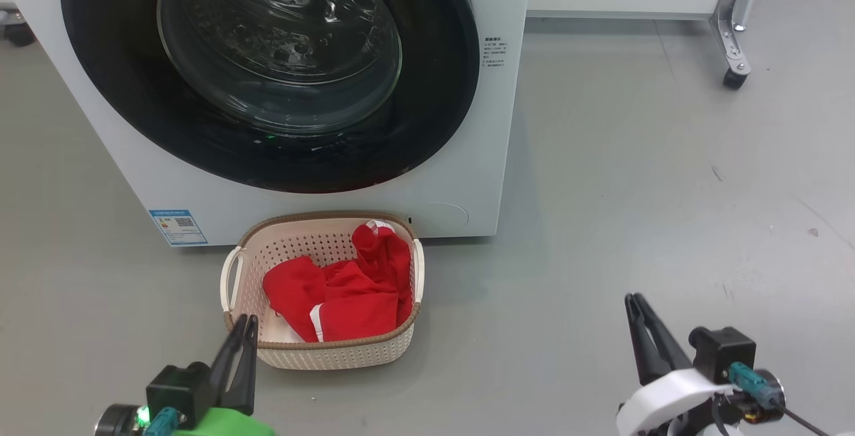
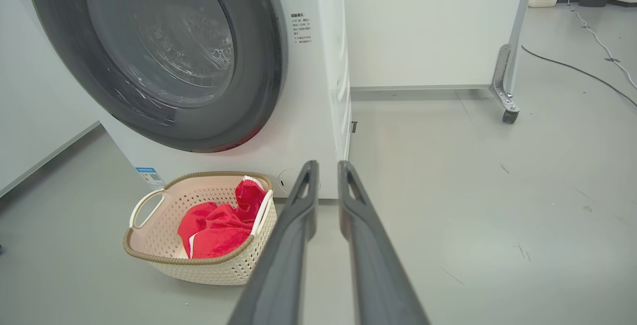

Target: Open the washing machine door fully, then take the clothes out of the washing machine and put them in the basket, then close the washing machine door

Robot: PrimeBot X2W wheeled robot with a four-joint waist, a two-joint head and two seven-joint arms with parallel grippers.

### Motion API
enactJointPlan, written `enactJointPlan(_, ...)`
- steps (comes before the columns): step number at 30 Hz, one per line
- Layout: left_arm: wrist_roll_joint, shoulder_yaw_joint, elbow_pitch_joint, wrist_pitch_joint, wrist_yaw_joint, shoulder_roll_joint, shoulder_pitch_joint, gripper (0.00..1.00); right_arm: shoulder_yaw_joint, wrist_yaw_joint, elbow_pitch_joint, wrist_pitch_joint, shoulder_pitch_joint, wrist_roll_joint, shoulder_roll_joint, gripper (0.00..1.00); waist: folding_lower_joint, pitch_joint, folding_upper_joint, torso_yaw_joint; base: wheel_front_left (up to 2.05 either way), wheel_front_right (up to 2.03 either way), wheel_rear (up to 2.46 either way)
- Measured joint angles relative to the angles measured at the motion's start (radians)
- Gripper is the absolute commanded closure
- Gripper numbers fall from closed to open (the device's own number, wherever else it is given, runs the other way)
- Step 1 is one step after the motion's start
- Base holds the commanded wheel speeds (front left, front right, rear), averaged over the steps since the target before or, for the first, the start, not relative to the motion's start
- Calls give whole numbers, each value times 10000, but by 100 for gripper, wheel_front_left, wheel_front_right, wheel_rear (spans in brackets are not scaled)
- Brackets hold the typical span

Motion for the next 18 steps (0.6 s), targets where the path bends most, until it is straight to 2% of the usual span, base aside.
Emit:
enactJointPlan(6, -244, 0, 228, 0, -52, -92, 153, 100, -81, 13, 207, 86, 275, 190, 38, 100, 0, 1, 0, -1, 0, 0, 0)
enactJointPlan(18, -2173, 334, 301, 339, -238, -155, 147, 100, -577, 105, 209, 610, 228, 2098, 50, 100, 0, 9, 1, -3, 0, 0, 0)
